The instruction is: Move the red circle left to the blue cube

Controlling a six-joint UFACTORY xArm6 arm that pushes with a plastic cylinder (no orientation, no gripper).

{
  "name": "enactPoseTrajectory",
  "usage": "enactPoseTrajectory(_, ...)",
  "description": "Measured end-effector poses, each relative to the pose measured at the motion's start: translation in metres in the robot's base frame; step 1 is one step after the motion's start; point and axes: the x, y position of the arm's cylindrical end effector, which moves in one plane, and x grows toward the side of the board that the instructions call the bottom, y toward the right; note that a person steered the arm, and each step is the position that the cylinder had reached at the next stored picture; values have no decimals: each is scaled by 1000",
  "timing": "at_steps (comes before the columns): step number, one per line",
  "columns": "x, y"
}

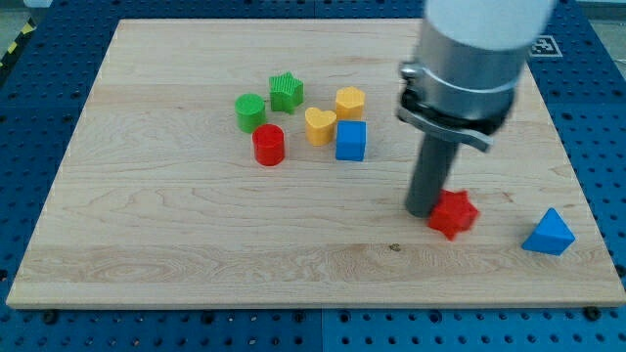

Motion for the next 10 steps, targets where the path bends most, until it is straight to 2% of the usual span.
enactPoseTrajectory(1, 11, 45)
enactPoseTrajectory(2, 13, 42)
enactPoseTrajectory(3, 6, -10)
enactPoseTrajectory(5, -45, -220)
enactPoseTrajectory(6, -69, -265)
enactPoseTrajectory(8, -83, -247)
enactPoseTrajectory(10, -84, -180)
